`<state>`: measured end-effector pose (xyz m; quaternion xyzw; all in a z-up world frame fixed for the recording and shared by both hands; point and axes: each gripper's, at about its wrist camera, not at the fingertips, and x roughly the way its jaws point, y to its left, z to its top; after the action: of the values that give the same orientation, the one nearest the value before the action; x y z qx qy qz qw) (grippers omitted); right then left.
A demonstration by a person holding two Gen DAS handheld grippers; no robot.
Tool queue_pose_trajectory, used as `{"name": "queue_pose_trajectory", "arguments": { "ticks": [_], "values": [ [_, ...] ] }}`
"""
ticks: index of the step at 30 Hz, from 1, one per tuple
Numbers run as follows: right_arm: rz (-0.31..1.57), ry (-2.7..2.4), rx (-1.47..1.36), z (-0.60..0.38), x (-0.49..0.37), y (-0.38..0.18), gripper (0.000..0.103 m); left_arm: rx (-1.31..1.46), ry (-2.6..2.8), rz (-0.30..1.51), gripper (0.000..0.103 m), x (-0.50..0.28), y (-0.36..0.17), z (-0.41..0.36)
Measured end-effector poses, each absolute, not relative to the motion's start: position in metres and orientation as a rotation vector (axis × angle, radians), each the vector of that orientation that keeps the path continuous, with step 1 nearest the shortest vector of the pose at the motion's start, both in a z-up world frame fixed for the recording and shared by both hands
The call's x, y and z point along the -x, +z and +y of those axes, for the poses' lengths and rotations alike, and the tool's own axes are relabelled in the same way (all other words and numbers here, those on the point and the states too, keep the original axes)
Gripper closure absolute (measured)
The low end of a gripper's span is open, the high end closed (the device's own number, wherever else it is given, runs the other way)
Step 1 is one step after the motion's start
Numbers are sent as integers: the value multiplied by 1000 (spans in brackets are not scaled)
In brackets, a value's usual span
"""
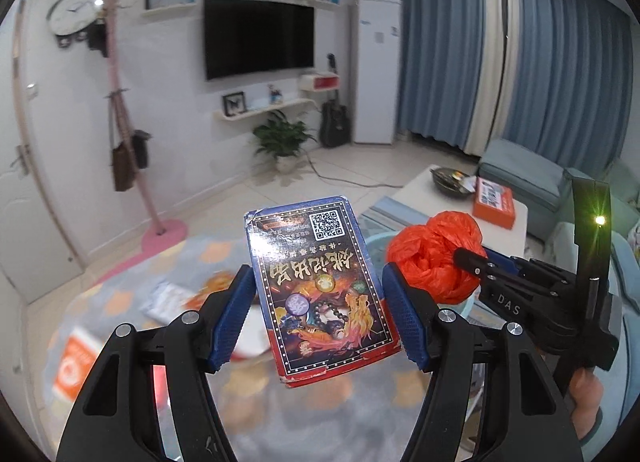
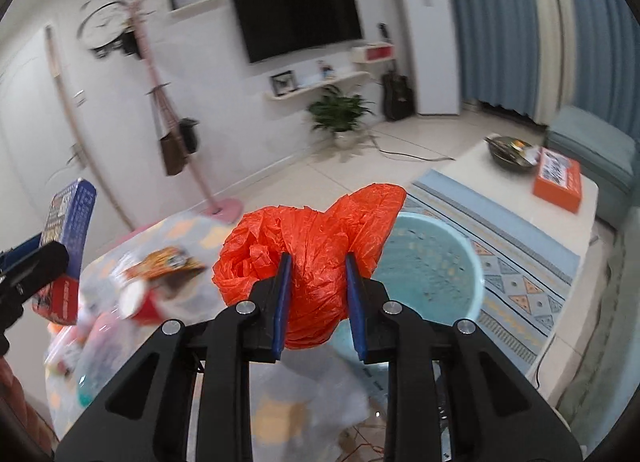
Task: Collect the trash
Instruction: 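Carry the card box and orange bag over the light blue basket with both grippers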
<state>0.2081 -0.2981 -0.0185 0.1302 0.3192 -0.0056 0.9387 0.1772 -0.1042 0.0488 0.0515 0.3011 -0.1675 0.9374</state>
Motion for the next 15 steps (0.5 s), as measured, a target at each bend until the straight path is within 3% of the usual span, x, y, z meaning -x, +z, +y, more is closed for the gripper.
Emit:
{"name": "queue_pose_trajectory", "arguments": {
  "ticks": [15],
  "values": [
    [831,-209,-348,-370,-285,-112,78,-62,-429,869,39,-291,-53,-185]
  ]
}}
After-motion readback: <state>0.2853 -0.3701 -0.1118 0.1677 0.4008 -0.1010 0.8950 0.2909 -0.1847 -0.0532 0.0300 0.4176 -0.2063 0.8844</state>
